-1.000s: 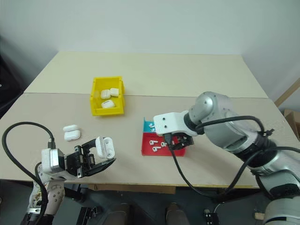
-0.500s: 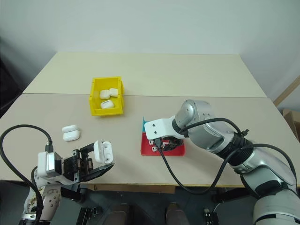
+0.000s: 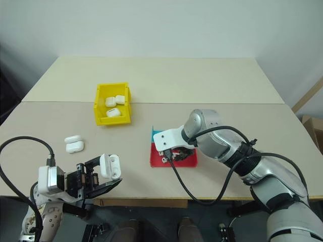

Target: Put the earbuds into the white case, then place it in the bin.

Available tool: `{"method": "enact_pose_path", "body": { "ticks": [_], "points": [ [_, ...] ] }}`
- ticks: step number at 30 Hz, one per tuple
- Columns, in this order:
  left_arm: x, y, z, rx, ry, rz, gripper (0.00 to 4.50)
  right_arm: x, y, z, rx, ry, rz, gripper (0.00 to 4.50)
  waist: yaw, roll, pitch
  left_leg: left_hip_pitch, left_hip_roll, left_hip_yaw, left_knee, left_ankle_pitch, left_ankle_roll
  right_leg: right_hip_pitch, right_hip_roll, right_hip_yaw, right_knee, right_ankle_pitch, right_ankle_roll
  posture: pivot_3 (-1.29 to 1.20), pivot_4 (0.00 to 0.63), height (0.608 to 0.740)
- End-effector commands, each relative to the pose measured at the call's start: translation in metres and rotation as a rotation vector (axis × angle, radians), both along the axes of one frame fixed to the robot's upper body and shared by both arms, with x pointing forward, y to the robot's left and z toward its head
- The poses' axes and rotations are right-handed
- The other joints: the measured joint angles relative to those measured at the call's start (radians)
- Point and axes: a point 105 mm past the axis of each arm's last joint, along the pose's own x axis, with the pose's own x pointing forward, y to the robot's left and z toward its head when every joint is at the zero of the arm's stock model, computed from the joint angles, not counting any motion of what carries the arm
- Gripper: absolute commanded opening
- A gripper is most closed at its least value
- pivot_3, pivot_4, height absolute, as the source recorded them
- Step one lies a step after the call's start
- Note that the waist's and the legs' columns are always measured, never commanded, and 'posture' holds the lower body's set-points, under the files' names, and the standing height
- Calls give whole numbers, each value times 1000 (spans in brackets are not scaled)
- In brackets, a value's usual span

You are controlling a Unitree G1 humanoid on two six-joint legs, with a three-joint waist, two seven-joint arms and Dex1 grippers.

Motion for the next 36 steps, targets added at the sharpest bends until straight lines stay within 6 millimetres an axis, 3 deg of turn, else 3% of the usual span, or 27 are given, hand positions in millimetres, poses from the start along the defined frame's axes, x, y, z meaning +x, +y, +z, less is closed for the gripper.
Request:
{"method": "enact_pose_path", "body": {
  "ticks": [1,13,15,28,32,36],
  "points": [
    [-3,1,7,10,-39,2,2772,2,3,5,-3,-31,30,3048,0,0,0,0,0,0,0,0,0,0,0,0,0,0,0,0,150,740],
    [-3,1,6,23,-33,14,2772,7,1,-2,-34,-37,45,3048,0,0,0,0,0,0,0,0,0,0,0,0,0,0,0,0,150,740],
    [-3,1,5,25,-32,15,2772,8,2,-3,-33,-34,46,2680,0,0,0,0,0,0,0,0,0,0,0,0,0,0,0,0,150,740],
    [-4,2,4,30,-31,19,2772,8,2,-4,-45,-33,67,2680,0,0,0,0,0,0,0,0,0,0,0,0,0,0,0,0,150,740],
    [-4,1,4,29,-30,20,2772,7,2,-4,-48,-33,72,1786,0,0,0,0,0,0,0,0,0,0,0,0,0,0,0,0,150,740],
    [-4,1,4,32,-24,16,2772,7,2,-4,-48,-34,75,1786,0,0,0,0,0,0,0,0,0,0,0,0,0,0,0,0,150,740]
  ]
}}
